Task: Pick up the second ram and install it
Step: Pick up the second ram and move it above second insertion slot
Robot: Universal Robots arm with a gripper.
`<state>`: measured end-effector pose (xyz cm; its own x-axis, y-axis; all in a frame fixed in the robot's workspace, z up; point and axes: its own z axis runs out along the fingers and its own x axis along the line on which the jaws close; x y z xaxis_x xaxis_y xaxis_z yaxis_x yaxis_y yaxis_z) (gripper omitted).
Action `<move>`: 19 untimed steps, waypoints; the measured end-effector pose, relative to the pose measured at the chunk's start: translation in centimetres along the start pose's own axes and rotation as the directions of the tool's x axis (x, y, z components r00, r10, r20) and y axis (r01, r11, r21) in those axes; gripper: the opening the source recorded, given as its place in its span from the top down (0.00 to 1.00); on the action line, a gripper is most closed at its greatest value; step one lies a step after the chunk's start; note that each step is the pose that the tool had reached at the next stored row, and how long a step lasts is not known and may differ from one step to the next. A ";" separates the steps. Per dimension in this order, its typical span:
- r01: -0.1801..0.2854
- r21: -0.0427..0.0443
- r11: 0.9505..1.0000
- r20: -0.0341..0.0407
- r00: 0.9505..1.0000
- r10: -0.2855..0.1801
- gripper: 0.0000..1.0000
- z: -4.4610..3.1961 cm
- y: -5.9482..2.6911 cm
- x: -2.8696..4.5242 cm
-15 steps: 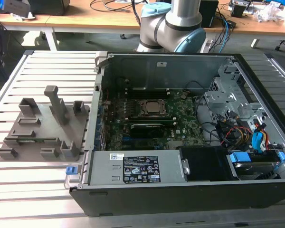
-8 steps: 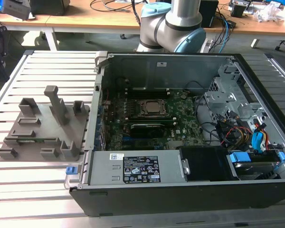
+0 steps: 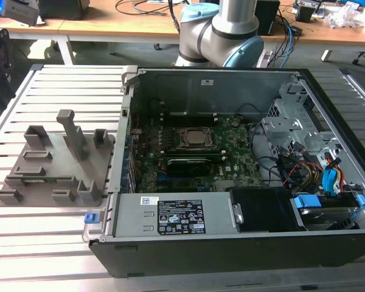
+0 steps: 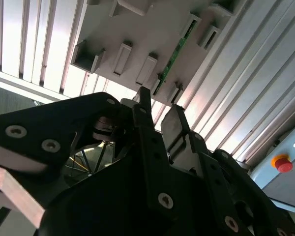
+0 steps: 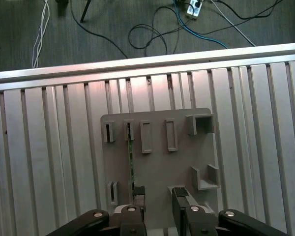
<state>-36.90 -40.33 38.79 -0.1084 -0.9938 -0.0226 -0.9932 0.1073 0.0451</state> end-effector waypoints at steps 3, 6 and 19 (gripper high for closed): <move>0.000 0.000 1.000 0.000 1.000 0.000 0.64 0.00 0.00 0.00; -0.001 0.000 1.000 0.000 1.000 0.001 0.64 0.11 0.00 0.01; -0.001 0.000 1.000 0.000 1.000 0.001 0.64 2.55 -0.11 0.06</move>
<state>-36.91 -40.34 36.23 -0.1091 -0.9938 -0.0225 -0.9931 0.1080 0.0450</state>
